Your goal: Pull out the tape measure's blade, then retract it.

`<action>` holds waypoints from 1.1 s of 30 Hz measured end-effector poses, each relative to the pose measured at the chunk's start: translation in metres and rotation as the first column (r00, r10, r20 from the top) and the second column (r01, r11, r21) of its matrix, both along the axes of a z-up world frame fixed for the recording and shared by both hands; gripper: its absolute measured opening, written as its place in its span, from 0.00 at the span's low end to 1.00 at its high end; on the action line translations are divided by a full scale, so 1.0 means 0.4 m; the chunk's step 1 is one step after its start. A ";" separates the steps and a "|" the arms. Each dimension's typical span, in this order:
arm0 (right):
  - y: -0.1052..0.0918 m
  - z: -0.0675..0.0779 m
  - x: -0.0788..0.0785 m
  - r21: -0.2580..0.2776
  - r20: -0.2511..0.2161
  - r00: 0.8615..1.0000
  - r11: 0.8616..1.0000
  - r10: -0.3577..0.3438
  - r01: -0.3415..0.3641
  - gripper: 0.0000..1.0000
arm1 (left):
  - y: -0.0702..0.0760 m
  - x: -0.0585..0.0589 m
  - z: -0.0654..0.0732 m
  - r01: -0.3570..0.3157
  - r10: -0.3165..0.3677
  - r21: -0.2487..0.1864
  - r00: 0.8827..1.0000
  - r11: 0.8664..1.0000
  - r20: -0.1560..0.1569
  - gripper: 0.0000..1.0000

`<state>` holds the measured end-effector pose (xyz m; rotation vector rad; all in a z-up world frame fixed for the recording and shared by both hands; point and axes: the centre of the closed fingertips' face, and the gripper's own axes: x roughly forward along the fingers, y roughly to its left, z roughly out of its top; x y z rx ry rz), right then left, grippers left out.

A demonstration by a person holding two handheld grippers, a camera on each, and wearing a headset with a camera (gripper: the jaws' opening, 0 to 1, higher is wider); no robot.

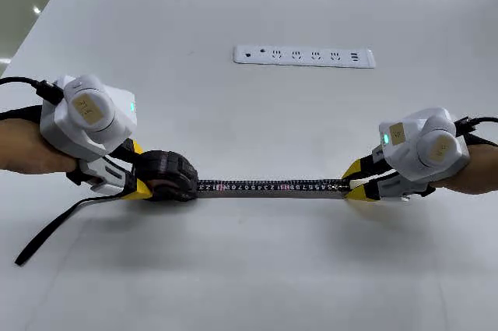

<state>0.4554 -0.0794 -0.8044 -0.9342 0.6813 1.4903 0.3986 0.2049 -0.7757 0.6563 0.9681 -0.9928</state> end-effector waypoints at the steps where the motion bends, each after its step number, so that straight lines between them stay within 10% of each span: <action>1: -0.002 0.000 0.000 -0.001 0.000 1.000 1.000 -0.001 0.001 0.09 | 0.000 0.002 0.000 0.000 0.000 0.000 1.000 1.000 -0.001 0.25; 33: -0.006 0.001 0.006 -0.039 -0.003 1.000 0.999 0.001 -0.001 0.12 | -0.006 0.004 0.000 0.012 -0.012 0.000 1.000 1.000 0.015 0.27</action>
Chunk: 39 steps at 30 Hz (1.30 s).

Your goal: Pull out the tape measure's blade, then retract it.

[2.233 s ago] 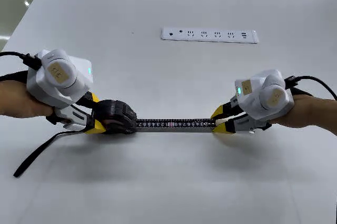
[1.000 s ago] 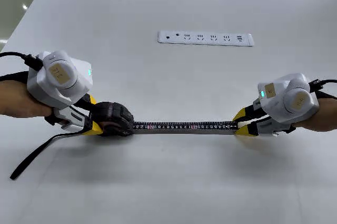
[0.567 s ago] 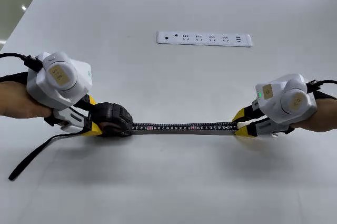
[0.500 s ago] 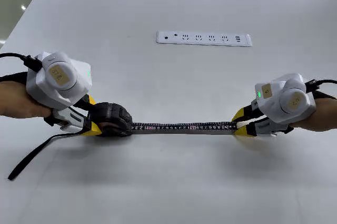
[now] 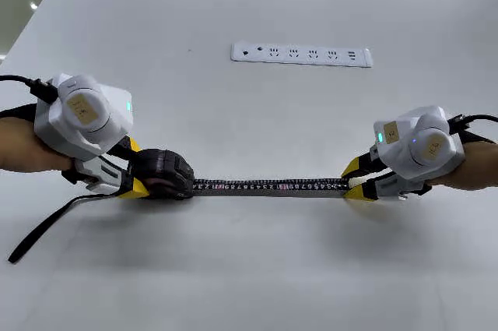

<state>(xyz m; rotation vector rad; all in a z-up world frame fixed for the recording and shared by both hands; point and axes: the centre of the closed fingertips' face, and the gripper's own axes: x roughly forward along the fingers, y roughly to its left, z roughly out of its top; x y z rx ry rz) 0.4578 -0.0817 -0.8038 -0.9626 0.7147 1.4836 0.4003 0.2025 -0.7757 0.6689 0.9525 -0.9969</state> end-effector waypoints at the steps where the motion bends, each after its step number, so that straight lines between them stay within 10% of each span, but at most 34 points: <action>1: -0.001 -0.001 -0.001 -0.001 -0.003 1.000 1.000 0.000 0.000 0.12 | 0.000 -0.001 0.000 -0.001 0.001 -0.001 1.000 1.000 -0.001 0.27; 19: -0.007 0.012 0.013 -0.006 0.014 1.000 1.000 -0.002 0.002 0.19 | 0.004 0.005 0.005 -0.012 0.012 -0.004 1.000 1.000 0.013 0.32; 39: -0.054 0.042 -0.031 -0.026 -0.002 0.999 0.999 -0.042 0.042 0.36 | 0.029 -0.048 0.018 -0.060 0.060 -0.013 0.998 0.998 -0.001 0.61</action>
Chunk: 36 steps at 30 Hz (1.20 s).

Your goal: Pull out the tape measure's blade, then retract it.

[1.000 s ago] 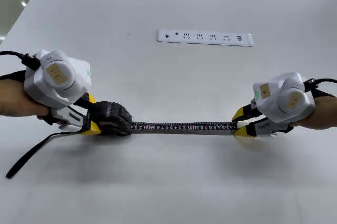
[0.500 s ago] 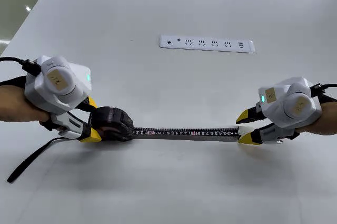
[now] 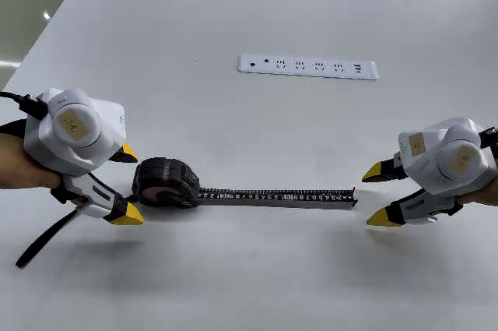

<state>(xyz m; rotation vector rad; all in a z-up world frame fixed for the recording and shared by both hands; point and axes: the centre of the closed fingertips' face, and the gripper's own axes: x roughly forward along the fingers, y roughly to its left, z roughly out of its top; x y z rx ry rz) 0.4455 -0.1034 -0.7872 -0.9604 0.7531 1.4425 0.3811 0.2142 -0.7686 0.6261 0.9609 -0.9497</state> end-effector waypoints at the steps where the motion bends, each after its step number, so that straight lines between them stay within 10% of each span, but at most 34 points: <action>1: -0.003 0.000 -0.002 -0.002 0.000 1.000 1.000 -0.007 0.007 0.37 | 0.000 -0.006 0.000 -0.004 0.004 -0.003 1.000 1.000 -0.004 0.62; 20: -0.024 0.030 -0.067 0.063 -0.018 0.988 0.986 -0.155 0.155 0.59 | 0.007 -0.074 0.031 -0.133 0.139 -0.116 0.989 0.984 0.049 0.76; 36: -0.012 0.049 -0.126 0.177 -0.067 0.940 0.923 -0.335 0.342 0.73 | -0.007 -0.109 0.061 -0.276 0.307 -0.254 0.948 0.927 0.089 0.87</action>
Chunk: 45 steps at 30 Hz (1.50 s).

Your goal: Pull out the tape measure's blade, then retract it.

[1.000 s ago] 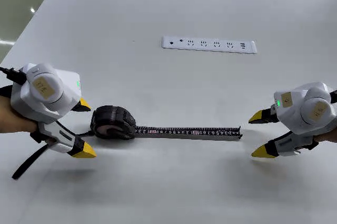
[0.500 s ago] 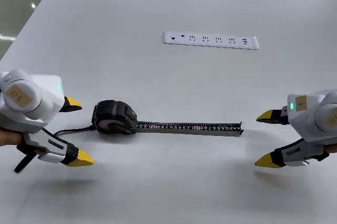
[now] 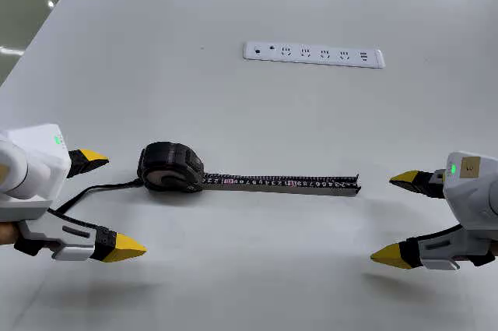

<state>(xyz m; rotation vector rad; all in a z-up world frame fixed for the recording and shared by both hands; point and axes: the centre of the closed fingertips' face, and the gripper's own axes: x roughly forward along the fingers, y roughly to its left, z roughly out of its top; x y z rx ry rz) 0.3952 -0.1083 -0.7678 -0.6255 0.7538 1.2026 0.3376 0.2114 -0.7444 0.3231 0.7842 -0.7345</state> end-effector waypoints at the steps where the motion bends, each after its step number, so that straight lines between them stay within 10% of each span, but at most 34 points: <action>1: 0.002 0.002 -0.002 0.011 -0.001 1.000 1.000 -0.008 0.008 0.75 | -0.002 -0.002 0.003 -0.007 0.007 -0.009 1.000 1.000 -0.001 0.87; 14: 0.009 0.017 -0.035 0.093 -0.017 0.991 0.987 -0.132 0.133 0.85 | -0.025 -0.009 0.031 -0.127 0.134 -0.100 0.989 0.987 0.066 0.96; 45: 0.020 0.059 -0.063 0.227 0.005 0.956 0.931 -0.295 0.286 0.99 | -0.064 -0.029 0.051 -0.228 0.249 -0.189 0.964 0.955 0.097 0.99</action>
